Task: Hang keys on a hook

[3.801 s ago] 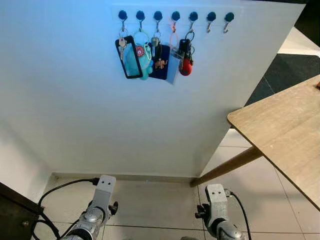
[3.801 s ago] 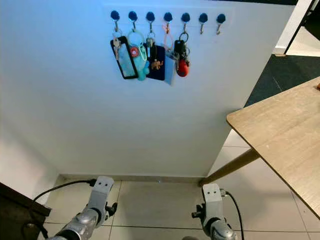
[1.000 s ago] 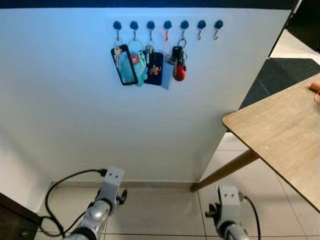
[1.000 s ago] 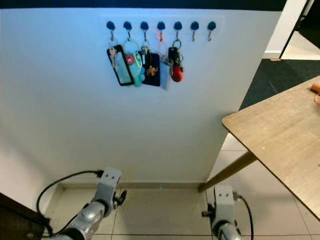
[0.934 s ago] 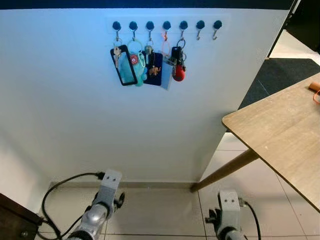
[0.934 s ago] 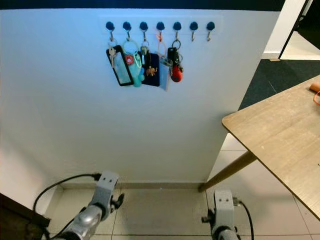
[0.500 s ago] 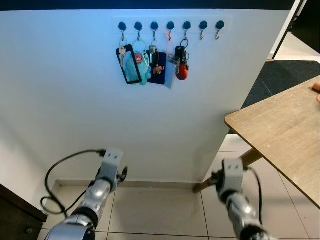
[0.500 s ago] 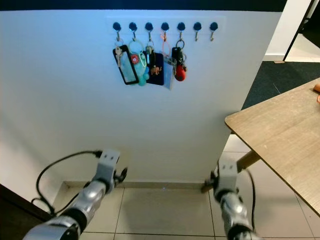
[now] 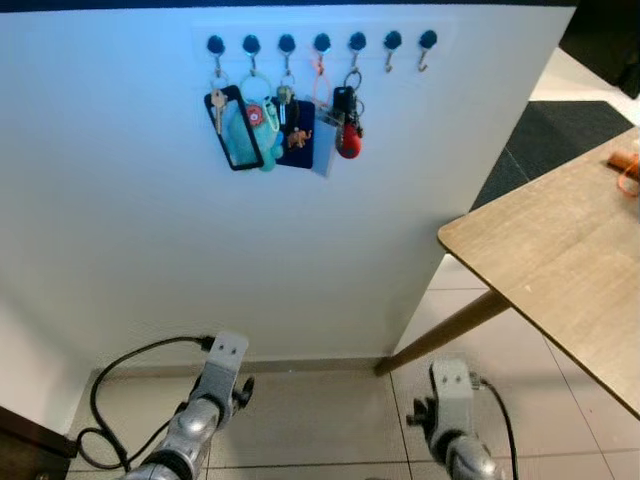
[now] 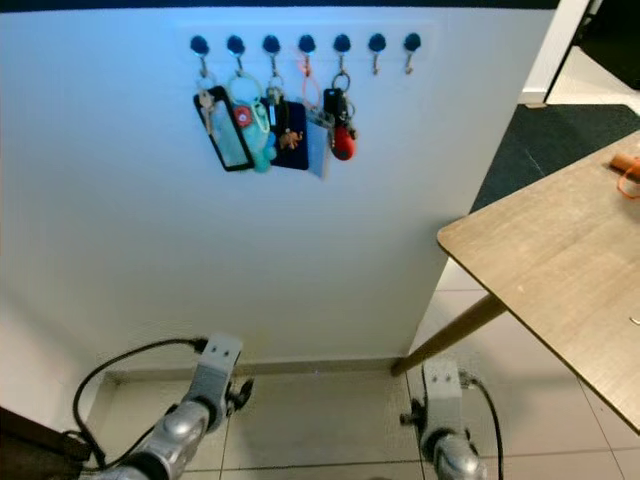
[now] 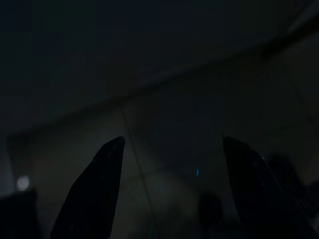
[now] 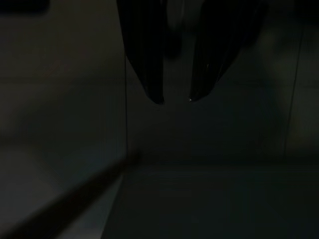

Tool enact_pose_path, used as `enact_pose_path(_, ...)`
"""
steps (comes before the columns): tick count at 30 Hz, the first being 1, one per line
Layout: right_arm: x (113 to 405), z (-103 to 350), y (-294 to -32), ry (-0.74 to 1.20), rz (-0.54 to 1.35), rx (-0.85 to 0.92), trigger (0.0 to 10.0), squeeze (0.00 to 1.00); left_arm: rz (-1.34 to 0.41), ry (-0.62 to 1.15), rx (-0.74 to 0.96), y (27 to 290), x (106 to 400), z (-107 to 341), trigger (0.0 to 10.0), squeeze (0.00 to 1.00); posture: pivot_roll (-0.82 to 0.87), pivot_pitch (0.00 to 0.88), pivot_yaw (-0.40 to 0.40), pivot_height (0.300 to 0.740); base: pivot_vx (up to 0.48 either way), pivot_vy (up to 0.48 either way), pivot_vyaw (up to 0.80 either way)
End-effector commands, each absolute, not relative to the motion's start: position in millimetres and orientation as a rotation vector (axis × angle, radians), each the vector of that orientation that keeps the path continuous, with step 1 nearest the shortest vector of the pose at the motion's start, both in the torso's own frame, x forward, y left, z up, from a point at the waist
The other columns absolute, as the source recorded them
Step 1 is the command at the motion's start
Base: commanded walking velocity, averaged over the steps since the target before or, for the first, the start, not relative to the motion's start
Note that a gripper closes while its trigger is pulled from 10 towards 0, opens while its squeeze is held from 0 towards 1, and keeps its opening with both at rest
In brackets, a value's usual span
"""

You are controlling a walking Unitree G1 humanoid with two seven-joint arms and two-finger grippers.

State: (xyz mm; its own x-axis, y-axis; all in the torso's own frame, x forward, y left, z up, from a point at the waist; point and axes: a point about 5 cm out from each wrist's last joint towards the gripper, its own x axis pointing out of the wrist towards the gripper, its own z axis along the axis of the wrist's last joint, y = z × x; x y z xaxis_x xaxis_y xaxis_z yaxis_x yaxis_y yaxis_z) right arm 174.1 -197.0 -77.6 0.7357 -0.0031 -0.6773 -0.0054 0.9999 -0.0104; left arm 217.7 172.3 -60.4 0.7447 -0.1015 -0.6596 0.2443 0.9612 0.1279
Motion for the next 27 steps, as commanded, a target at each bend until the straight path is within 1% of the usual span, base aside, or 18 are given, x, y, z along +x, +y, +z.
enact_pose_path(1,170.9,-79.2,-196.4,0.752,-0.005,-0.005,10.0,0.00,-0.177,0.741,0.238,182.9,210.1,-64.3,10.0,0.00,0.03,0.034,-0.014,0.740,0.000,0.000,0.00)
enact_pose_path(3,173.8,-77.1,-199.5,0.736,-0.023,0.005,10.0,0.00,-0.172,0.732,0.232,182.6,213.3,-62.4,10.0,0.00,0.03,0.034,-0.014,0.740,0.000,0.000,0.00)
enact_pose_path(4,181.4,-73.1,-202.8,0.719,-0.028,0.000,10.0,0.00,-0.181,0.709,0.235,178.9,221.1,-58.1,10.0,0.00,0.03,0.030,-0.014,0.740,0.000,0.000,0.00)
enact_pose_path(7,192.3,-67.3,-205.4,0.693,-0.029,-0.004,10.0,0.00,-0.198,0.679,0.241,173.6,230.8,-52.4,10.0,0.00,0.03,0.029,-0.014,0.740,0.000,0.000,0.00)
enact_pose_path(12,200.0,-63.3,-206.3,0.678,-0.029,-0.010,10.0,0.00,-0.193,0.661,0.234,170.6,237.8,-48.1,10.0,0.00,0.04,0.025,-0.015,0.740,0.000,0.000,0.00)
enact_pose_path(18,199.9,-64.1,-203.4,0.686,-0.017,-0.015,10.0,0.00,-0.183,0.663,0.227,170.5,238.0,-48.2,10.0,0.00,0.04,0.028,-0.017,0.740,0.000,0.000,0.00)
enact_pose_path(23,188.1,-71.6,-199.2,0.728,-0.003,-0.011,10.0,0.00,-0.153,0.710,0.223,176.2,226.5,-56.0,10.0,0.00,0.04,0.029,-0.017,0.740,0.000,0.000,0.00)
enact_pose_path(27,185.2,-73.5,-198.4,0.743,-0.010,-0.004,10.0,0.00,-0.146,0.723,0.218,177.6,224.3,-57.5,10.0,0.00,0.04,0.025,-0.016,0.740,0.000,0.000,0.00)
